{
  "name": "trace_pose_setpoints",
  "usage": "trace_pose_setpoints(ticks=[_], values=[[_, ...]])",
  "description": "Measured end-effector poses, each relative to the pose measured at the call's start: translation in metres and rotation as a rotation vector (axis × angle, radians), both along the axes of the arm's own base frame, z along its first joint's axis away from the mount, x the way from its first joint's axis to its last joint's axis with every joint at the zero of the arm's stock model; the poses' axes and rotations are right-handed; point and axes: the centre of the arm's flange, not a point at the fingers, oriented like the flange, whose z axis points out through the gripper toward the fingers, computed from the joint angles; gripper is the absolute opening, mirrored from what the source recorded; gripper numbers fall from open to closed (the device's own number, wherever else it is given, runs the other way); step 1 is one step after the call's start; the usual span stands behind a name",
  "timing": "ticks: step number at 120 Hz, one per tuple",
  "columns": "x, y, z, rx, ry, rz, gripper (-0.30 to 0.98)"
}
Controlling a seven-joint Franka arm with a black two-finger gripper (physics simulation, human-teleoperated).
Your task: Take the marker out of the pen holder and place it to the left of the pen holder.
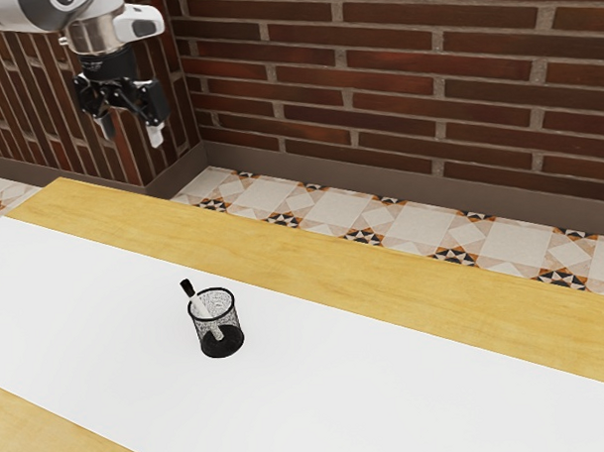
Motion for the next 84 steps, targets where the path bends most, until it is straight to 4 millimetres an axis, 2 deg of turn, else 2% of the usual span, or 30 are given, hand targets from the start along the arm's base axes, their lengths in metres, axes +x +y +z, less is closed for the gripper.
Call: trace_pose_setpoints(ticks=[30, 44, 53, 56, 60, 65, 68, 71, 78, 84], values=[[0.0, -0.001, -0.002, -0.024, 0.001, -0.008, 0.69], [-0.004, 0.005, 0.0, -0.051, 0.004, 0.002, 0.69], [-0.006, -0.001, -0.011, -0.035, 0.059, -0.015, 0.69], [-0.007, -0.007, -0.023, -0.029, 0.098, -0.028, 0.69], [-0.005, -0.017, -0.052, -0.033, 0.177, -0.04, 0.69], [0.001, -0.026, -0.1, -0.05, 0.293, -0.039, 0.68], [0.006, -0.021, -0.131, -0.064, 0.36, -0.017, 0.68], [0.009, -0.001, -0.159, -0.088, 0.418, 0.033, 0.68], [0.007, 0.067, -0.213, -0.148, 0.513, 0.183, 0.68], [0.004, 0.101, -0.249, -0.192, 0.559, 0.267, 0.68]])
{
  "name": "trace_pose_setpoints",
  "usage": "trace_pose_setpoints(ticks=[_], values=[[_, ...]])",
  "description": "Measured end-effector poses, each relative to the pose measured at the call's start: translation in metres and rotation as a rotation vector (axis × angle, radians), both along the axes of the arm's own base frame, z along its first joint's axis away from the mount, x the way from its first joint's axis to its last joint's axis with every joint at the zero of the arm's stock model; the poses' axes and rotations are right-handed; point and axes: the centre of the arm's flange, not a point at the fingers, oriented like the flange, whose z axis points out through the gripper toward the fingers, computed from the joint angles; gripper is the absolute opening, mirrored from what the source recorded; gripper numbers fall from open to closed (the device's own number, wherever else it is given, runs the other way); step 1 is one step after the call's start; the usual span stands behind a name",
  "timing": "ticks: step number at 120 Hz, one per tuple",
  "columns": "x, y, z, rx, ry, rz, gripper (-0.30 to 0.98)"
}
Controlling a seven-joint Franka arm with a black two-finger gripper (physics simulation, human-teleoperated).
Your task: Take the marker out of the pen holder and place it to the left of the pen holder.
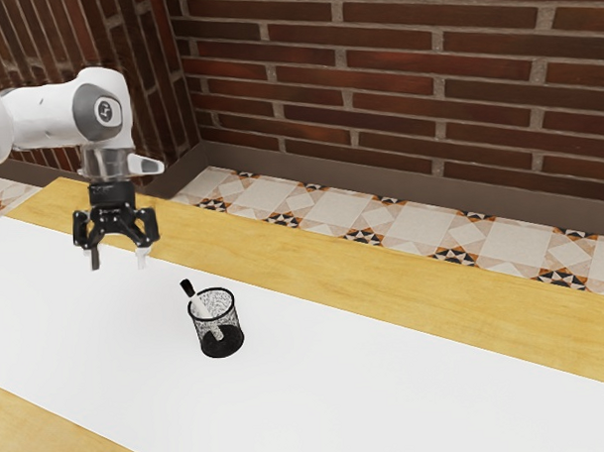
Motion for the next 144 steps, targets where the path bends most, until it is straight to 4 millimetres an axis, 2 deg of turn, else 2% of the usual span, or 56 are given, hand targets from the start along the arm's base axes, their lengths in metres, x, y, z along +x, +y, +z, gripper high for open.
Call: trace_pose_setpoints(ticks=[7, 14, 22, 40, 52, 57, 63, 76, 88, 100, 107, 116, 127, 136, 144], values=[[0.0, 0.019, -0.033, -0.039, 0.03, 0.079, 0.69], [0.002, 0.027, -0.043, -0.062, 0.025, 0.131, 0.69], [0.006, 0.027, -0.04, -0.072, 0.005, 0.162, 0.69], [0.014, 0.023, -0.019, -0.052, -0.053, 0.218, 0.69], [0.027, -0.003, -0.02, -0.028, -0.114, 0.203, 0.69], [0.014, -0.015, -0.029, -0.02, -0.132, 0.205, 0.69], [0.004, -0.021, -0.037, -0.01, -0.163, 0.219, 0.68], [0.009, -0.034, -0.041, 0.008, -0.263, 0.238, 0.68], [0.015, -0.042, -0.023, 0.015, -0.359, 0.254, 0.67], [-0.012, -0.051, -0.017, 0.0, -0.407, 0.293, 0.66], [-0.018, -0.052, -0.017, -0.002, -0.43, 0.3, 0.67], [-0.017, -0.056, -0.015, -0.007, -0.454, 0.287, 0.65], [-0.007, -0.056, 0.001, -0.017, -0.478, 0.247, 0.65], [-0.007, -0.054, -0.01, -0.024, -0.454, 0.219, 0.66], [-0.012, -0.054, -0.028, -0.03, -0.426, 0.201, 0.67]])
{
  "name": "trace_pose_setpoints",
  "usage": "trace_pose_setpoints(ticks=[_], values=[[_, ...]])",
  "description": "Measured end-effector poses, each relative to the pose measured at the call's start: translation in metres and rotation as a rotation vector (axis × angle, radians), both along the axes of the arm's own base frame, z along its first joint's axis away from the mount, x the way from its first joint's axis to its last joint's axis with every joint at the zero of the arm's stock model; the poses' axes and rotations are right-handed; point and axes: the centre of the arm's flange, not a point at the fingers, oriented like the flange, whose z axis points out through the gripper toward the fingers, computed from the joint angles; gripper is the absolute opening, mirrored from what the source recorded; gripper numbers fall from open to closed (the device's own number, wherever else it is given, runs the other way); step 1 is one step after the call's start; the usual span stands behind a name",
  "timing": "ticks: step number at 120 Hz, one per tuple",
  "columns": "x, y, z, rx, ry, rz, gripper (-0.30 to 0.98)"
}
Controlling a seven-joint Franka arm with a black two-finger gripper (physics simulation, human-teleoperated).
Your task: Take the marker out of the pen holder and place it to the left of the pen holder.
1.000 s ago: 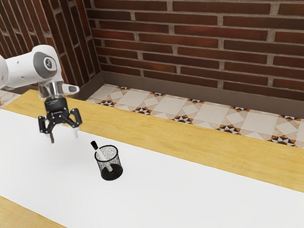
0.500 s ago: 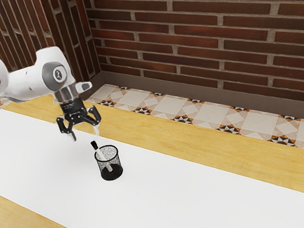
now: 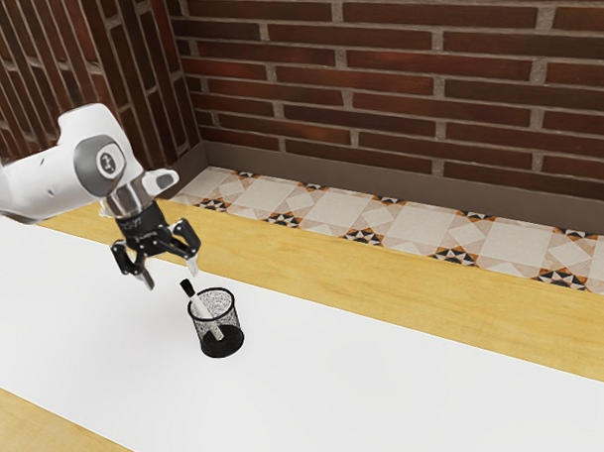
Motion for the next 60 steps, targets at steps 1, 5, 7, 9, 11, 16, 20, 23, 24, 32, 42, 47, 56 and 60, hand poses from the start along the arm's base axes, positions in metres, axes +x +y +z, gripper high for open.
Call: trace_pose_setpoints(ticks=[1, 5, 7, 9, 11, 16, 20, 23, 24, 32, 42, 47, 56, 60], values=[[-0.001, -0.001, -0.002, -0.001, 0.002, -0.003, 0.67], [-0.003, -0.005, -0.008, -0.005, 0.006, -0.014, 0.67], [-0.004, -0.008, -0.01, -0.006, 0.005, -0.02, 0.67], [-0.004, -0.01, -0.011, -0.008, 0.003, -0.026, 0.67], [-0.004, -0.012, -0.012, -0.009, 0.002, -0.032, 0.68], [-0.005, -0.016, -0.015, -0.013, -0.005, -0.042, 0.68], [-0.004, -0.019, -0.015, -0.015, -0.013, -0.05, 0.67], [-0.004, -0.021, -0.017, -0.017, -0.017, -0.055, 0.67], [-0.005, -0.022, -0.017, -0.017, -0.018, -0.057, 0.67], [-0.006, -0.023, -0.021, -0.023, -0.027, -0.06, 0.65], [-0.006, -0.027, -0.025, -0.032, -0.042, -0.064, 0.6], [-0.004, -0.031, -0.024, -0.037, -0.054, -0.066, 0.58], [-0.002, -0.031, -0.022, -0.042, -0.078, -0.064, 0.53], [-0.002, -0.031, -0.022, -0.042, -0.086, -0.064, 0.51]])
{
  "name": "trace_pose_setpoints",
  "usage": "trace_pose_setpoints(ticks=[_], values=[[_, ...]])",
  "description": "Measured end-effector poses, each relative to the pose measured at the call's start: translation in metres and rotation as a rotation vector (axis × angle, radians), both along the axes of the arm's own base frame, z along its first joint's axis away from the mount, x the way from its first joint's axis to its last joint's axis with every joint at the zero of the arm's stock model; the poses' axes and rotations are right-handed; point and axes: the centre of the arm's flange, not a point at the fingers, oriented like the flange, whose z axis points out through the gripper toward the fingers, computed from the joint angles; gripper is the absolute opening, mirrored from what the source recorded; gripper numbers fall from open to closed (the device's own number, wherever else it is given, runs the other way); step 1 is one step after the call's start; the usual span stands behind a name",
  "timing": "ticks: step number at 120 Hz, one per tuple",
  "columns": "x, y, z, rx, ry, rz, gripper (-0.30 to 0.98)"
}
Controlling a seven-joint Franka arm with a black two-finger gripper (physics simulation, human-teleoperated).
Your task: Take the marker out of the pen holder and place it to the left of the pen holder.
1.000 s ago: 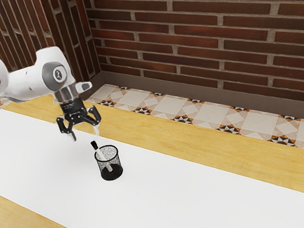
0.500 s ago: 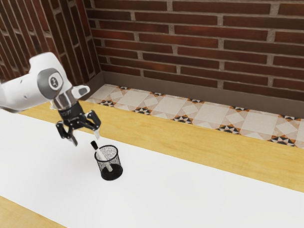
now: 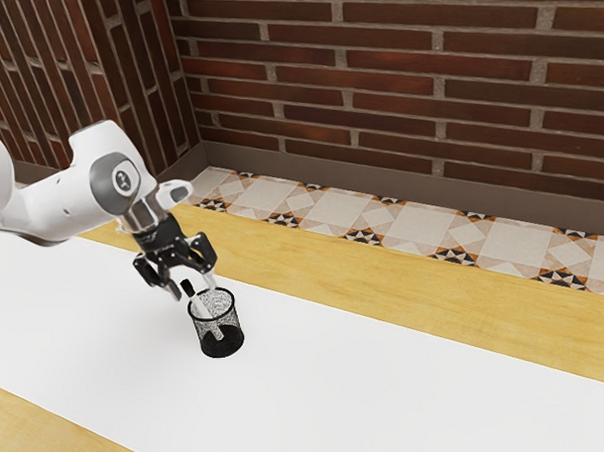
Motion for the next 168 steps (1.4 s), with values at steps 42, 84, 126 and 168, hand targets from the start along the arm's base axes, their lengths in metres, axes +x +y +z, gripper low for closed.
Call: trace_pose_setpoints(ticks=[42, 84, 126, 168], values=[[-0.008, 0.017, -0.004, 0.005, -0.027, -0.003, 0.3], [-0.006, 0.009, 0.002, 0.01, -0.052, -0.045, 0.15], [-0.009, 0.003, 0.001, 0.009, -0.054, -0.068, 0.06], [-0.009, 0.005, 0.025, 0.031, -0.089, -0.079, -0.07]])
